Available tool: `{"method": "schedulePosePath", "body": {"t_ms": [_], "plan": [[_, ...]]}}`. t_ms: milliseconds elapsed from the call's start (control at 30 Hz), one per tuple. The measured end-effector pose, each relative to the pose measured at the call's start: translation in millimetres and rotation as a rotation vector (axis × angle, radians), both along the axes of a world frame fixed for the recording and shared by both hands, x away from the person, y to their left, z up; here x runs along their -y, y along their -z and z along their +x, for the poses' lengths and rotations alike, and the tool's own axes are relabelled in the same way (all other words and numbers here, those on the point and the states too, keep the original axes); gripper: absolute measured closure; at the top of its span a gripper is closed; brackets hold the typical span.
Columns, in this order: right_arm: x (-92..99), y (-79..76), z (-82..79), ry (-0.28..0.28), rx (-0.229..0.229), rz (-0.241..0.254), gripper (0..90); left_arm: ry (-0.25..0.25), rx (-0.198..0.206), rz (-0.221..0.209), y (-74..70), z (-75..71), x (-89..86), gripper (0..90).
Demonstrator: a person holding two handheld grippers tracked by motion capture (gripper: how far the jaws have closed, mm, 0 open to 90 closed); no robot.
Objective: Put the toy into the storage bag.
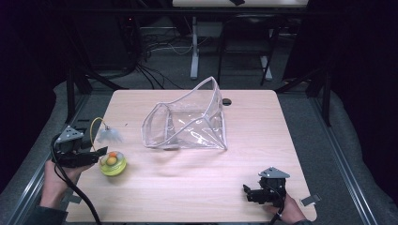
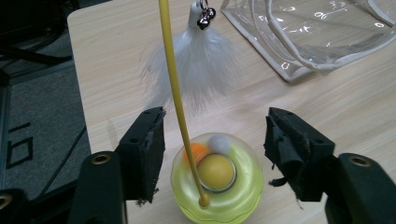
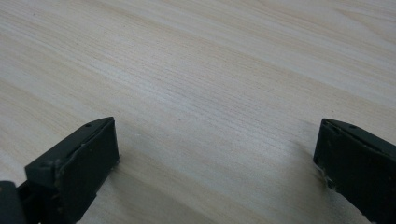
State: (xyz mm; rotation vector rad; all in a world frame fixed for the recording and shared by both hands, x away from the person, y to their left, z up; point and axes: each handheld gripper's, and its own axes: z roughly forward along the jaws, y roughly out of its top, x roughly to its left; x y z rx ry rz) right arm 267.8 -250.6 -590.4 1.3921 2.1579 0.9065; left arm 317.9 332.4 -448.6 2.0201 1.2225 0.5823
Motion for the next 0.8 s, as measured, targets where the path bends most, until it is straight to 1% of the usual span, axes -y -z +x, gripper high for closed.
{"method": "schedulePosePath", "body": {"t_ms": [67, 200, 267, 300, 367, 400, 433, 500, 533, 567, 667, 767, 800], "plan": [[0.0, 0.0, 0.0, 0.000, 0.000, 0.000, 0.0, 0.011, -0.005, 0.006, -0.6, 0.6, -0.6, 46.6], [0.0, 0.0, 0.0, 0.000, 0.000, 0.000, 0.0, 0.021, -0.013, 0.003, -0.6, 2.4, -1.3, 55.4], [0.1, 0.0, 0.1, -0.001, 0.000, 0.000, 0.0, 0.035, -0.014, 0.003, -0.7, 2.9, -1.8, 60.9], [0.0, 0.0, 0.0, 0.000, 0.000, 0.000, 0.0, 0.036, -0.018, 0.001, -1.0, 2.8, -2.2, 65.2], [0.0, -0.1, -0.1, 0.000, -0.002, 0.000, 0.0, 0.033, -0.016, -0.007, -1.2, 2.7, -3.0, 69.8], [0.0, 0.0, 0.0, 0.000, 0.000, -0.001, 0.0, 0.033, -0.013, -0.004, -1.4, 2.5, -3.8, 72.4], [0.0, 0.0, 0.0, 0.000, 0.000, -0.002, 0.0, 0.028, -0.012, -0.005, -1.4, 2.4, -4.1, 76.5], [0.0, -0.1, -0.1, 0.000, -0.002, -0.001, 0.0, 0.023, -0.010, -0.009, -1.6, 2.6, -5.6, 78.0], [0.0, 0.0, 0.0, 0.000, 0.001, -0.001, 0.0, 0.019, -0.012, -0.010, -1.7, 2.5, -6.1, 81.3], [0.0, 0.0, 0.0, 0.000, 0.001, -0.001, 0.0, 0.015, -0.005, -0.012, -1.4, 2.7, -6.5, 81.3], [-0.1, 0.0, -0.1, 0.000, -0.001, 0.000, 0.0, 0.006, -0.008, -0.009, -0.9, 2.7, -6.3, 86.7], [-0.2, -0.1, -0.2, 0.001, -0.001, 0.000, 0.0, -0.002, -0.008, 0.001, -1.1, 2.5, -4.6, 87.8], [-0.2, -0.1, -0.3, 0.001, 0.000, -0.001, 0.0, 0.004, -0.012, 0.008, -1.5, 2.6, -4.4, 87.9]]}}
